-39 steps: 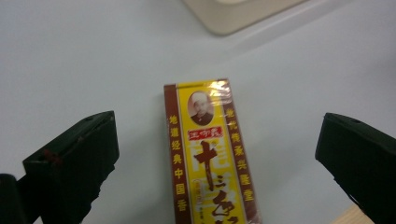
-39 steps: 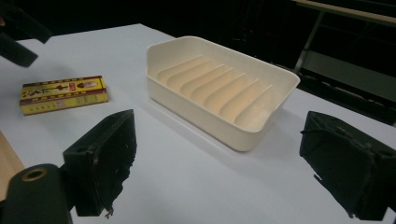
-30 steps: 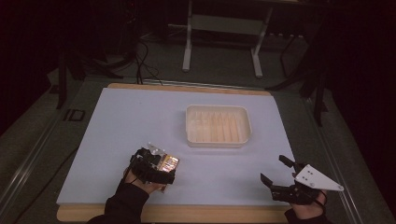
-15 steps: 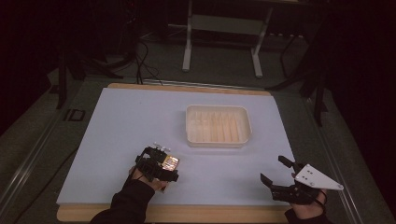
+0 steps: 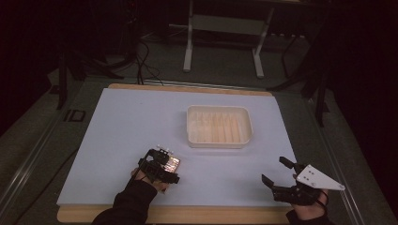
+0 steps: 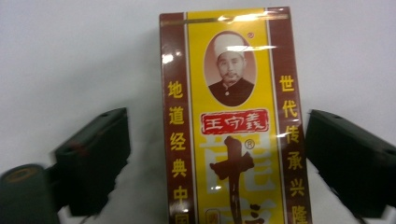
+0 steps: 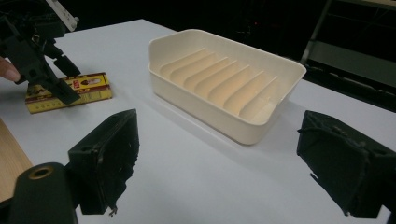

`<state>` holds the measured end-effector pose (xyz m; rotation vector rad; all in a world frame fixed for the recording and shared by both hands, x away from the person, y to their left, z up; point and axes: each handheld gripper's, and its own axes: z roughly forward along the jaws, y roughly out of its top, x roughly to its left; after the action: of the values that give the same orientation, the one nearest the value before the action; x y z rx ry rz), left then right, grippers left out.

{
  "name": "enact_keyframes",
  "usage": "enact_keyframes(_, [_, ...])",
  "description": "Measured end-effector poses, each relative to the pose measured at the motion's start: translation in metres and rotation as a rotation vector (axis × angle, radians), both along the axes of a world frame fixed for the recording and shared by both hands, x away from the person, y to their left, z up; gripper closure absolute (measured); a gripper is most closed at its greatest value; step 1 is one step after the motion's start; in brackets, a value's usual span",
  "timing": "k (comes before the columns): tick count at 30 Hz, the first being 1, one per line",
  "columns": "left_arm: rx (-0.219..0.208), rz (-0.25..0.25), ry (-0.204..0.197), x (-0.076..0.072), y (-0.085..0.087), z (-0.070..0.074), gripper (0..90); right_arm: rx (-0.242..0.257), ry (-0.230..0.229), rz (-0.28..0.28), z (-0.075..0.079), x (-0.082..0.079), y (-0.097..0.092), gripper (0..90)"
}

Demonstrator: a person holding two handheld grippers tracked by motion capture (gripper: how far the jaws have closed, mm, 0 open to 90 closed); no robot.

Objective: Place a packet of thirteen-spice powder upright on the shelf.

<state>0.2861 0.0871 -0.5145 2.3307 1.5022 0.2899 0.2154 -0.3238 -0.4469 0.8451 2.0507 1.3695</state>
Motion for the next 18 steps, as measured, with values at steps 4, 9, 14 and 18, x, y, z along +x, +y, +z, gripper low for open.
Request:
enact_keyframes(4, [0.015, -0.019, 0.020, 0.0008, -0.0015, -0.0037, 15.0, -0.001, 0.003, -0.001, -0.0004, 0.0006, -0.0007, 12.9])
enact_keyframes(9, [0.022, -0.024, 0.022, 0.0008, -0.0019, -0.0048, 16.5, 0.002, 0.010, 0.000, -0.0007, 0.0011, -0.0009, 13.1])
enact_keyframes(14, [0.020, -0.056, 0.012, -0.0002, -0.0011, -0.0018, 29.0, -0.002, 0.012, -0.001, -0.0008, 0.0012, -0.0002, 13.3])
enact_keyframes(18, [0.020, -0.095, 0.012, -0.0010, 0.0004, -0.0007, 31.7, -0.001, 0.013, -0.003, -0.0007, 0.0011, -0.0005, 13.4])
